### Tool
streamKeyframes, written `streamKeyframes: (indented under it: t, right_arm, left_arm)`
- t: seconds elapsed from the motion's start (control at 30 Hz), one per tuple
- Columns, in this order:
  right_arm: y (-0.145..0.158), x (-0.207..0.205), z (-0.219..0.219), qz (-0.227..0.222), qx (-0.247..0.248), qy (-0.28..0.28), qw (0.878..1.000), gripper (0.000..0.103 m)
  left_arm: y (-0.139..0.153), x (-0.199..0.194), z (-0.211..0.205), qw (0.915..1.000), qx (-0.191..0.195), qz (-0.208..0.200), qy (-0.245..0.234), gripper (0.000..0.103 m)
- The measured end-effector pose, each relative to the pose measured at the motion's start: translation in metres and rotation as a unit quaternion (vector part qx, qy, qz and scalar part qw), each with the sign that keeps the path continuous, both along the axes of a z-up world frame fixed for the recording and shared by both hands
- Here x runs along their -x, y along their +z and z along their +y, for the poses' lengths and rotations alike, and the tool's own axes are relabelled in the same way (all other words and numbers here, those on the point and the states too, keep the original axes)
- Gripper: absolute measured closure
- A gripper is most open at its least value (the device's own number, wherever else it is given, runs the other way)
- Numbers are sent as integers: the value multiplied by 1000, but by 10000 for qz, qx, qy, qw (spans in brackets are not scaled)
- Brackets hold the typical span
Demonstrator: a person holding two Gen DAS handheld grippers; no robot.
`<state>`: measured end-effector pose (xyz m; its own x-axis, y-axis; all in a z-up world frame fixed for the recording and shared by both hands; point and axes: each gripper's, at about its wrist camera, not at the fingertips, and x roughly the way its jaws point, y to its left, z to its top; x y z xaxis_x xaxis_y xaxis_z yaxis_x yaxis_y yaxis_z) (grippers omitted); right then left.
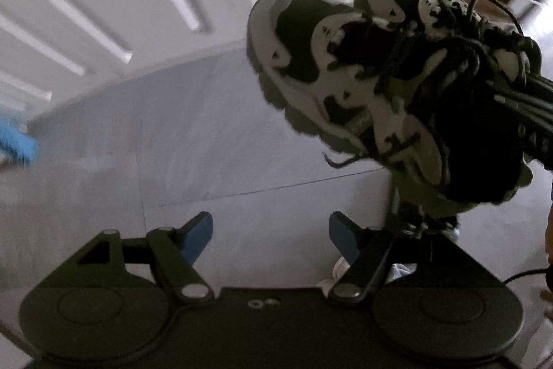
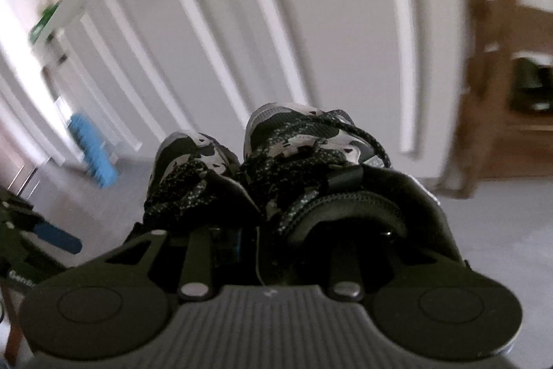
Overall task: Organize scattered shoes
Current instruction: 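Lift the black-and-white sneakers with the right tool and carry them to the rack, then lower the sneakers onto the rack's middle shelf beside the heart-print slides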
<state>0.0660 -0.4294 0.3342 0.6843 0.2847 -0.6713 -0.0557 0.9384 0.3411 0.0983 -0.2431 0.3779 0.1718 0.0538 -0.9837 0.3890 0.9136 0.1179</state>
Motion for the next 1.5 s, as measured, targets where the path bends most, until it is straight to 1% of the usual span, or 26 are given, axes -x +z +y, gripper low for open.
streamKeyframes:
  t: [0.1,0.13,0.17,0.2,0.27,0.3,0.37,0.43,0.5,0.53,0.63,0.67,0.77,0.8,0.83,0.93,1.03,1.1,1.2,1.33,1.4,1.5]
  right_arm:
    - [34,10,-37,39,-72,-587,9982,71]
    - [41,13,-45,39,-78,-695,9975,71]
    - [56,17,-67,32,-84,-962,9953,71]
    - [62,18,-77,25,-86,-1077,9941,71]
    - [75,18,-99,0,-78,-1313,9913,71]
    - [83,20,-119,-32,-14,-1456,9893,71]
    - [93,25,-159,-79,120,-1630,9865,71]
    - [98,26,-197,-111,227,-1734,9845,71]
    - [100,22,-232,-124,300,-1759,9839,71]
    - [100,22,-238,-124,312,-1757,9839,71]
    - [91,16,-298,-70,279,-1628,9862,71]
    - [87,15,-318,-49,250,-1576,9872,71]
    - [72,-10,-379,86,178,-1332,9909,71]
    - [63,-24,-406,115,170,-1221,9923,71]
    - [60,-26,-410,118,175,-1192,9926,71]
    - [41,-53,-450,59,245,-1013,9945,71]
    - [23,-70,-470,-103,172,-1048,9943,71]
    - [11,-82,-478,-152,99,-1136,9934,71]
    - [-6,-107,-488,-107,-143,-1366,9905,71]
    - [-14,-133,-489,-175,-267,-1499,9882,71]
    - [-17,-157,-486,-209,-229,-1598,9867,71]
    - [-23,-192,-478,-242,-146,-1762,9839,71]
  left_arm:
    - [16,3,-31,9996,74,33,-287,29]
    - [21,6,-46,9990,94,34,-427,29]
    - [25,8,-61,9983,114,35,-566,29]
    - [30,10,-77,9974,125,32,-706,29]
    - [35,8,-120,9947,99,-23,-1024,29]
    - [36,9,-130,9943,115,-39,-1059,29]
    - [39,6,-174,9928,210,-113,-1174,29]
    - [39,-2,-216,9933,295,-164,-1109,29]
    - [36,-13,-247,9949,292,-216,-936,29]
    - [33,-22,-264,9959,278,-254,-822,29]
    - [27,-46,-313,9979,239,-356,-487,29]
    - [28,-51,-320,9984,230,-348,-395,29]
    - [23,-63,-356,9994,241,-259,47,29]
    - [19,-67,-368,9993,245,-220,184,29]
    - [13,-71,-377,9992,237,-175,261,29]
    - [-4,-82,-403,9986,215,-38,492,29]
    - [-18,-89,-426,9983,220,83,528,29]
    - [-31,-93,-432,9987,165,116,471,29]
    - [-50,-102,-440,9992,34,146,365,29]
    - [-60,-111,-453,9993,-6,195,306,29]
    - [-54,-114,-464,9993,-8,237,297,29]
    - [-57,-126,-464,9993,-57,292,225,29]
